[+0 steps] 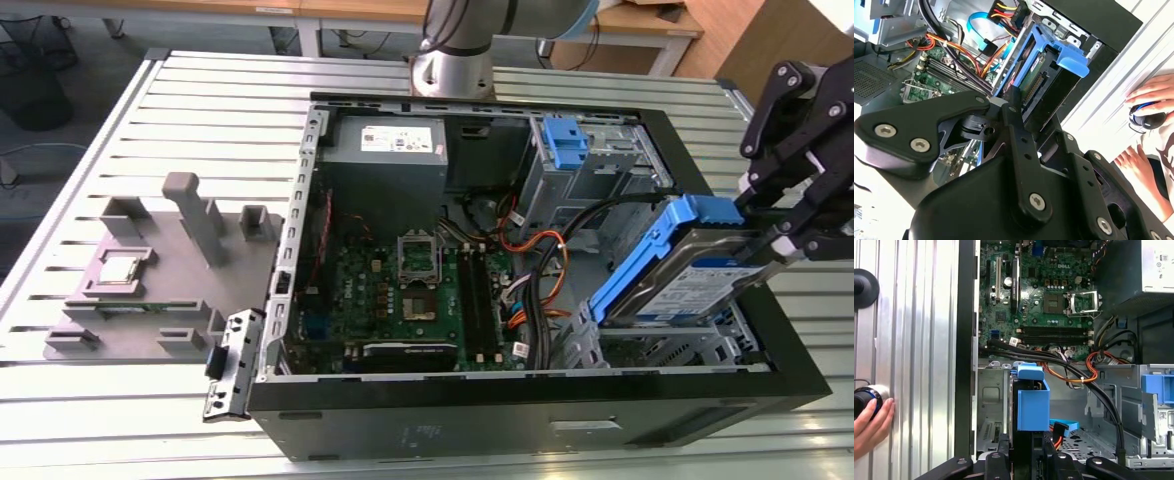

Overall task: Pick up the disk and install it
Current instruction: 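Insert the disk into the insertion slot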

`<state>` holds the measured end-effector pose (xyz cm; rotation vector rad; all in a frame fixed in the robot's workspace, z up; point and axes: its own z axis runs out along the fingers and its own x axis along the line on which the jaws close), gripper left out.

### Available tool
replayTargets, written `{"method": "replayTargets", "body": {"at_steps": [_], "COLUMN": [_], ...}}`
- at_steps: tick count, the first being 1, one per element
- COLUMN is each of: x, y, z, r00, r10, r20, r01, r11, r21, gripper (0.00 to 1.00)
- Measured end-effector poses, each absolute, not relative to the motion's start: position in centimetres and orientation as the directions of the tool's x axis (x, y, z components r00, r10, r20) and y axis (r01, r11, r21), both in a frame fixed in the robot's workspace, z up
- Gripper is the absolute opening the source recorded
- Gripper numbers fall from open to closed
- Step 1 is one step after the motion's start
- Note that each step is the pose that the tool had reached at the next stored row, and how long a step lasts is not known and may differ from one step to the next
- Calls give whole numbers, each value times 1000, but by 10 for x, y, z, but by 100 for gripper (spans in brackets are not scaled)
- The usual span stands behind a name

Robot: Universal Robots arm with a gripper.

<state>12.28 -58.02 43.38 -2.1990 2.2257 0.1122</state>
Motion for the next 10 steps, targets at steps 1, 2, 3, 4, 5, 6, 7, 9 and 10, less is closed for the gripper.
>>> {"method": "replayTargets", "body": {"at_steps": [1, 2, 3, 4, 5, 6, 7, 9, 10], "x": [123, 123, 123, 123, 123, 123, 123, 123, 123], "y": [-580, -580, -581, -581, -581, -581, -581, -581, -582], "z": [432, 430, 428, 427, 425, 423, 421, 417, 416], "r00": [-13, -13, -13, -13, -13, -13, -13, -13, -13], "r10": [-998, -998, -998, -998, -998, -998, -998, -998, -998], "r20": [-58, -58, -58, -58, -58, -58, -58, -58, -58], "r01": [-999, -999, -999, -999, -999, -999, -999, -999, -999], "r11": [11, 11, 11, 11, 11, 11, 11, 11, 11], "r21": [43, 43, 43, 43, 43, 43, 43, 43, 43], "gripper": [35, 35, 35, 35, 35, 35, 35, 35, 35]}}
